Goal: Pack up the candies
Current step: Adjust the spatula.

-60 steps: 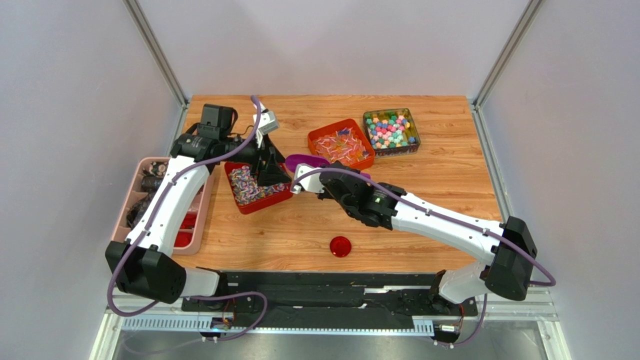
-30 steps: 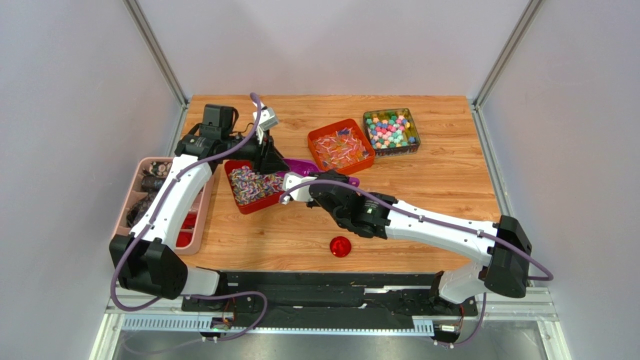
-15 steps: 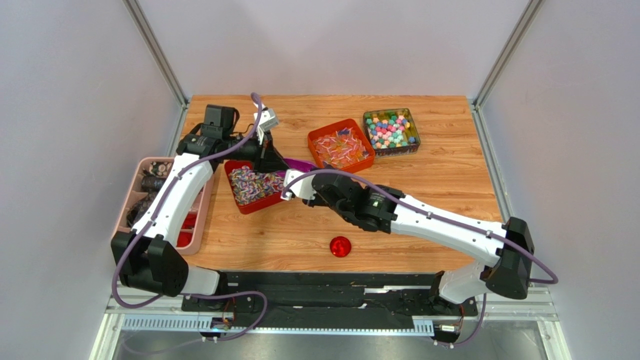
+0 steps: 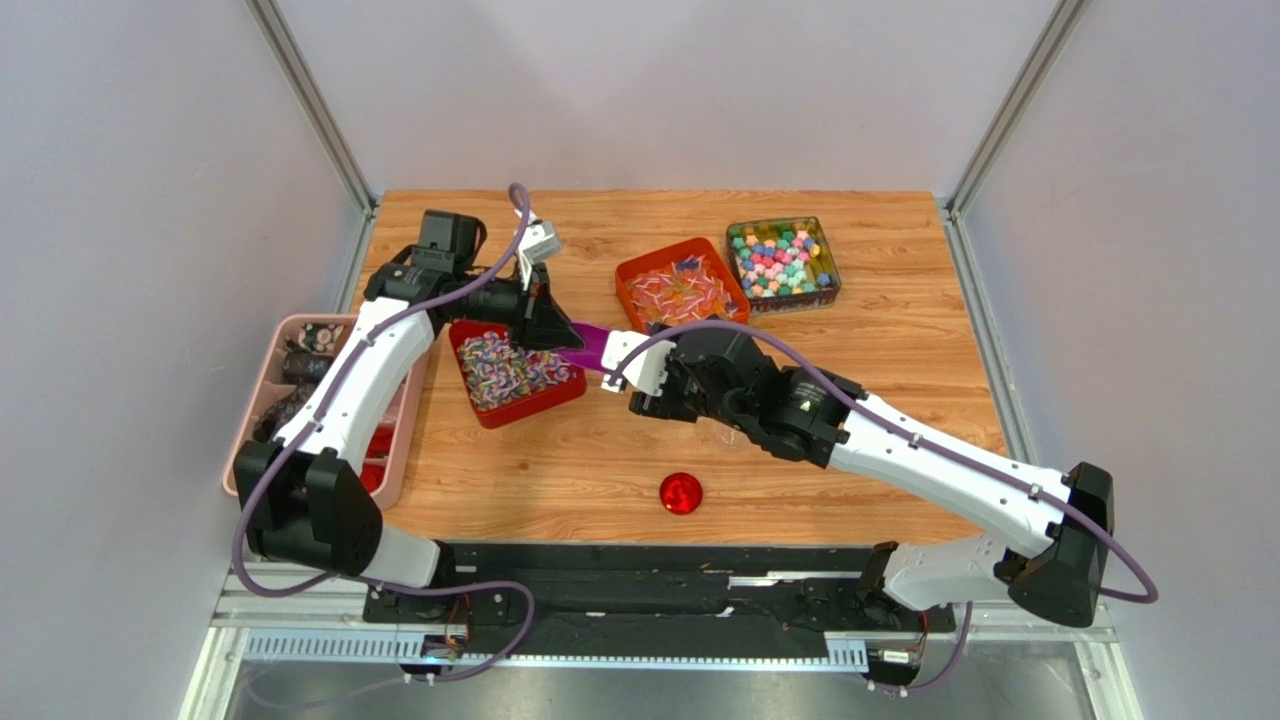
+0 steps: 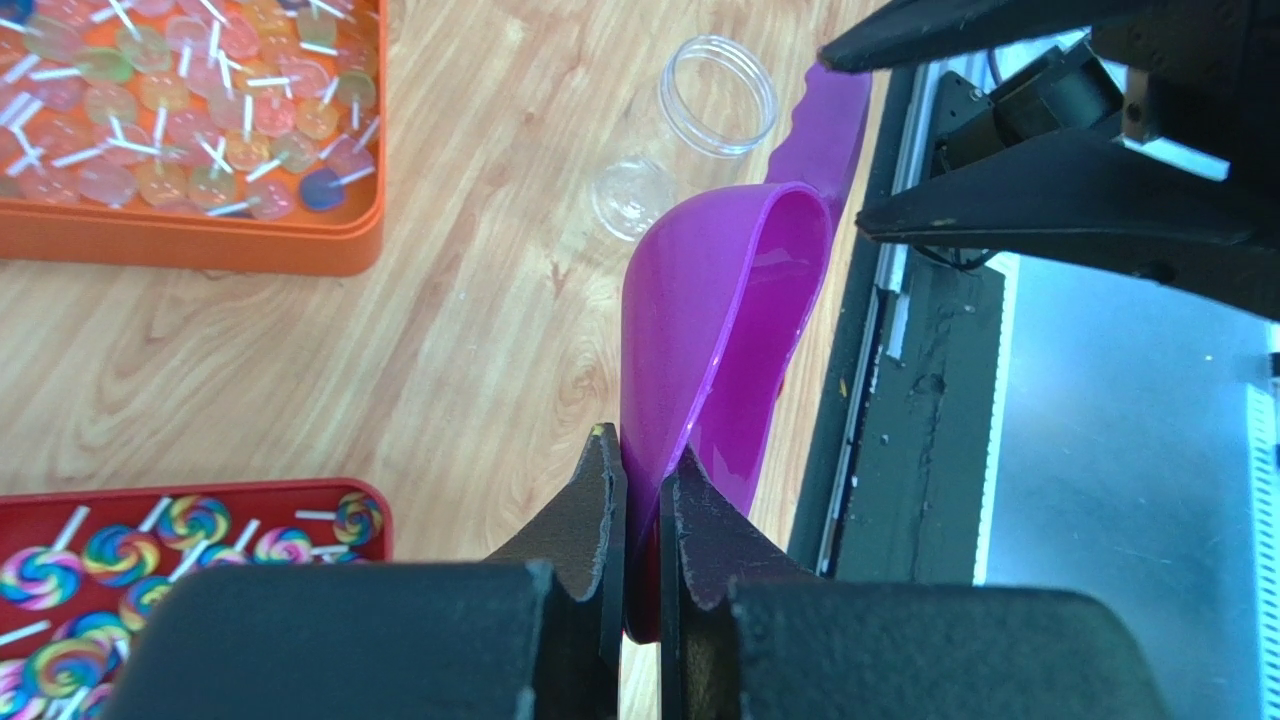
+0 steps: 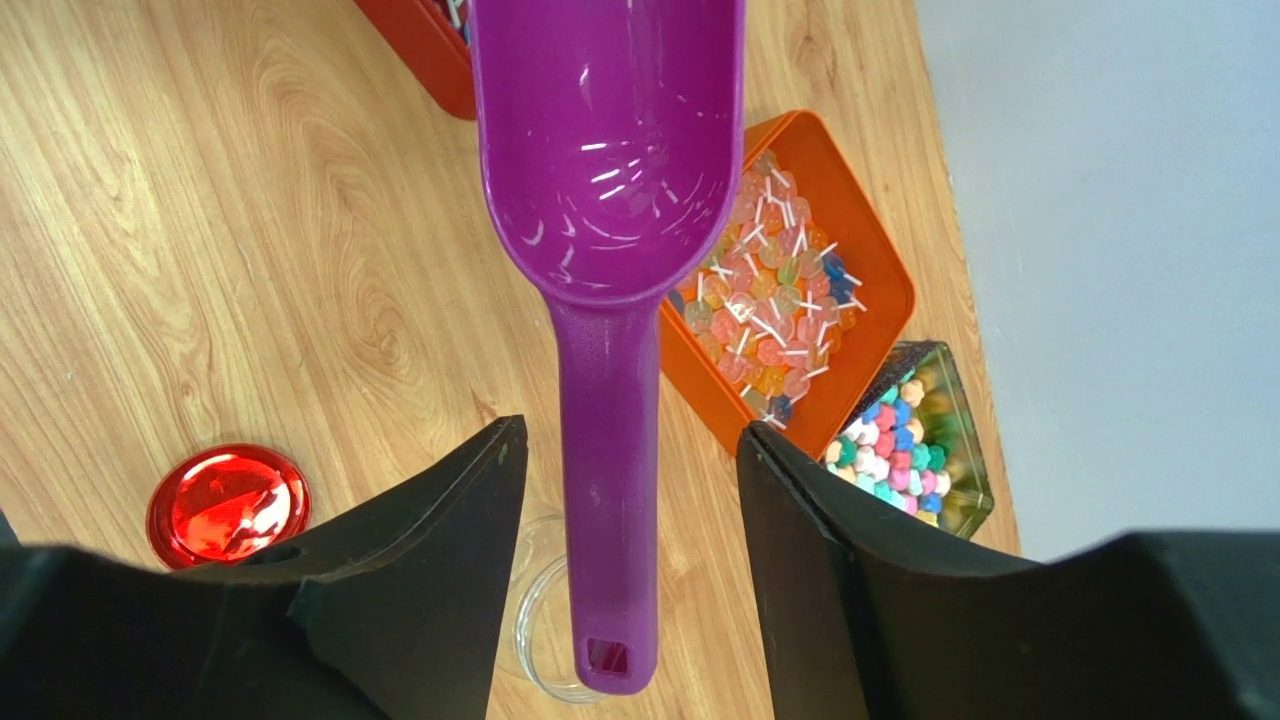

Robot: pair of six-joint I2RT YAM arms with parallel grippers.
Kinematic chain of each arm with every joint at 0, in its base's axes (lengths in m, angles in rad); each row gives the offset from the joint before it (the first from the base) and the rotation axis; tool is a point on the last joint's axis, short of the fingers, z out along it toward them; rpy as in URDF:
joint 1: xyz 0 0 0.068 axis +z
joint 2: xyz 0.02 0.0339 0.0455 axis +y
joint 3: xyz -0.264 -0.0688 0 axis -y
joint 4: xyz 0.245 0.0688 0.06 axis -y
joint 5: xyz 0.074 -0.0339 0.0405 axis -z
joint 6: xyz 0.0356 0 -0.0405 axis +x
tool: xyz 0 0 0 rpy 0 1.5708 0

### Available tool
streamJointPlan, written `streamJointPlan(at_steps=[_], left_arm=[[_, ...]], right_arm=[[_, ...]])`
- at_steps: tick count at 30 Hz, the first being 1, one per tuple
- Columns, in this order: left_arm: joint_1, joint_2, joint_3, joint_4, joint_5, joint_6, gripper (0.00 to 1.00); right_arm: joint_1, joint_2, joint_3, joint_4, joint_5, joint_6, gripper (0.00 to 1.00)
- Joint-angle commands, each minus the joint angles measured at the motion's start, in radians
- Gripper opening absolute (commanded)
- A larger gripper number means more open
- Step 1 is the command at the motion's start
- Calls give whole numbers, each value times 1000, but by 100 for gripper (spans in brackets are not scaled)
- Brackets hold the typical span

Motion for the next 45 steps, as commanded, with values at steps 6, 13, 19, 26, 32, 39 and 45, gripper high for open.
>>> streamJointPlan(at_steps=[6, 13, 19, 26, 32, 39, 45], left_arm=[[3, 53, 45, -17, 101, -4, 0], [3, 64, 43, -17, 104, -8, 0], [3, 67, 45, -14, 106, -11, 0], [3, 68, 45, -12, 113, -13, 0], [2, 67, 43, -15, 113, -11, 0], [3, 67, 40, -15, 119, -8, 0], [3, 70, 40, -17, 124, -8, 0]], right_arm=[[2, 13, -34, 161, 7, -15, 56], [4, 61, -27, 185, -4, -8, 52], [8, 66, -33, 181, -22, 3, 52], [11, 81, -57, 240, 27, 2, 44], [13, 101, -74, 294, 49, 2, 40], [13, 99, -96, 342, 78, -12, 33], [13, 99, -111, 391, 82, -14, 23]])
